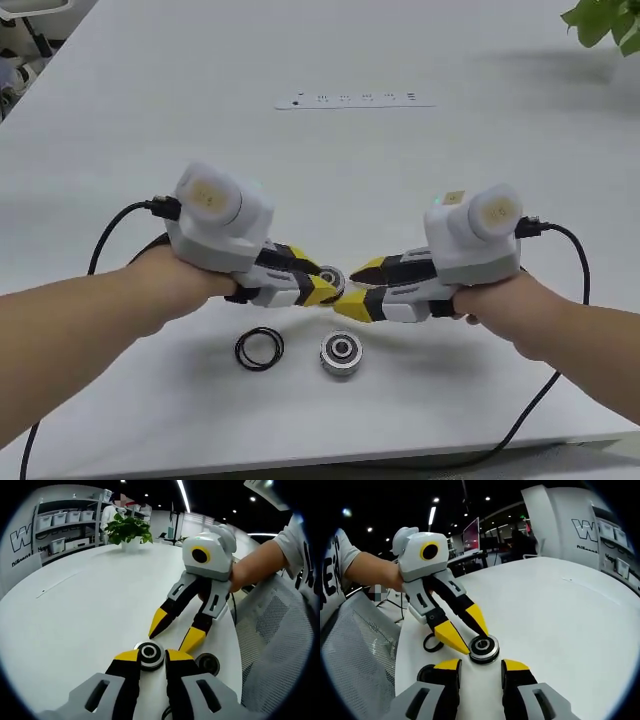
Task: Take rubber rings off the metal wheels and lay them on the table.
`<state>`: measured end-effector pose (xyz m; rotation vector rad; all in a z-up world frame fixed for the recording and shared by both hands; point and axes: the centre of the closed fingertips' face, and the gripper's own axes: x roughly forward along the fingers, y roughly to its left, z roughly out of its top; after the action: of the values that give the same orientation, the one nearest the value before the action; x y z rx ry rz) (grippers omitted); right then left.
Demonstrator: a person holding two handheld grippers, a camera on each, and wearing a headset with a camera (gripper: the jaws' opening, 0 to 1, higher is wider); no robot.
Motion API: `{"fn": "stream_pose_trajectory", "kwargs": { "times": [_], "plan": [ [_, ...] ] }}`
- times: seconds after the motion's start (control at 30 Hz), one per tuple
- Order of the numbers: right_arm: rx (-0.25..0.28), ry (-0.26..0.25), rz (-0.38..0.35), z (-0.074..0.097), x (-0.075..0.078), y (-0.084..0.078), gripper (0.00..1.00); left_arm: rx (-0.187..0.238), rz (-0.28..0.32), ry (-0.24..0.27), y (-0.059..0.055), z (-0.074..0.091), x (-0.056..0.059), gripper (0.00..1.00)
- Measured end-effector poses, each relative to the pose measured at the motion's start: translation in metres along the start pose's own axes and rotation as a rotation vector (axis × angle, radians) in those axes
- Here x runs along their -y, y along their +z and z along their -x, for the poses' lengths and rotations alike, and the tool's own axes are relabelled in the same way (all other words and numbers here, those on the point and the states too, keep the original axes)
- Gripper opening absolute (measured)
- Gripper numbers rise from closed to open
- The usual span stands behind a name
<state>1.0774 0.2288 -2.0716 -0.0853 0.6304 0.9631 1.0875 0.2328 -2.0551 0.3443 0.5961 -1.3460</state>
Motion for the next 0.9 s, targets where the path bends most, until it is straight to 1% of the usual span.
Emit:
{"fn": "stream_pose_trajectory", "kwargs": {
  "times": [0.17, 0.27, 0.4, 0.57, 0.67, 0.83, 0.9],
  "plan": [
    [-0.003, 0.0, 0.001, -0.0003, -0.0005, -0.0011, 0.29, -0.006, -0.023, 0.029, 0.0003, -0.0013, -0.0023, 0.09],
    [-0.001, 0.003, 0.002, -0.0009, -0.0024, -0.0003, 0.3, -0.016, -0.071, 0.045, -0.0003, -0.0026, -0.0041, 0.08],
    [-0.002, 0.002, 0.006, -0.0022, -0.0029, 0.0006, 0.29, -0.026, -0.123, 0.056, -0.0012, -0.003, -0.0027, 0.08],
    [-0.001, -0.004, 0.012, -0.0041, -0.0035, 0.0017, 0.29, -0.017, -0.122, 0.06, -0.0013, -0.0029, -0.0032, 0.08],
    [0.006, -0.021, 0.006, -0.0047, -0.0002, 0.0024, 0.29, -0.013, -0.119, 0.064, -0.0019, -0.0029, -0.0042, 0.08],
    [0.005, -0.03, 0.003, -0.0078, 0.0012, 0.0025, 0.29, -0.003, -0.111, 0.067, -0.001, -0.0032, -0.0043, 0.08],
    [0.014, -0.038, 0.003, -0.0086, 0.0026, 0.0034, 0.29, -0.002, -0.11, 0.068, -0.0008, -0.0034, -0.0038, 0.08]
  ]
}}
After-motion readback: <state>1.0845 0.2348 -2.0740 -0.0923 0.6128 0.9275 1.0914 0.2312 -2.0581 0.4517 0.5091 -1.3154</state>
